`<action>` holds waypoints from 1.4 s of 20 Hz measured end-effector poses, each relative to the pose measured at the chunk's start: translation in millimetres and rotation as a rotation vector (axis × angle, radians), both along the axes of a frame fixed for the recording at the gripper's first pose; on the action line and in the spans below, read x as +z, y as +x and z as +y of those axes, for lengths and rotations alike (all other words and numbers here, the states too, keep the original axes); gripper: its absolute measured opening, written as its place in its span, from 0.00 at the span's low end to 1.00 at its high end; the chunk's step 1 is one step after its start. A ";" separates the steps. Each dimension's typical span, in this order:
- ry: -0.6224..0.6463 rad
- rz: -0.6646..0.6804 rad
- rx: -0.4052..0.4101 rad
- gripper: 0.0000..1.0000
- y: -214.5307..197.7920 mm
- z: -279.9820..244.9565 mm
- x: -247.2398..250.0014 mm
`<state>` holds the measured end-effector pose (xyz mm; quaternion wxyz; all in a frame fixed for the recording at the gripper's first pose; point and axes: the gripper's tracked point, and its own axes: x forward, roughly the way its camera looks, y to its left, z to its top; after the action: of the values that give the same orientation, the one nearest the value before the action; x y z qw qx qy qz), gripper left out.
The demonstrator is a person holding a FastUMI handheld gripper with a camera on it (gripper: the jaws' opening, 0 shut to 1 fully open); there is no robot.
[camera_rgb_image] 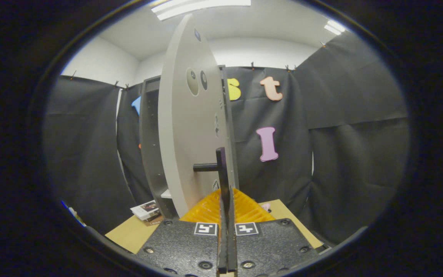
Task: Open the shoe cabinet door, grab the shoes and put them into the shoe cabinet, then close the shoe cabinet door.
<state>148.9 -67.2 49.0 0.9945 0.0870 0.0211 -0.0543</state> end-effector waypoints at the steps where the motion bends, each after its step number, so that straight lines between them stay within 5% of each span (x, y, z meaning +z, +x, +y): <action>1: 0.018 -0.006 -0.019 0.04 0.5 -6.4 -0.1; 7: 0.041 -0.022 0.031 0.03 4.0 -8.7 1.1; 13: 0.017 -0.005 -0.012 0.06 -6.4 -19.9 -3.9; 15: 0.026 -0.037 -0.065 0.15 -20.0 -29.4 -1.6; 19: 0.073 -0.083 -0.072 0.66 -29.7 -21.6 0.6; 22: 0.025 -0.097 -0.081 0.75 -46.5 -16.2 -3.9; 24: 0.005 -0.103 -0.081 0.90 -56.0 -7.2 -7.1; 28: -0.060 -0.150 -0.060 0.98 -75.3 22.4 -10.8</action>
<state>73.6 -44.8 38.2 0.9934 0.0615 -0.0575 -0.0781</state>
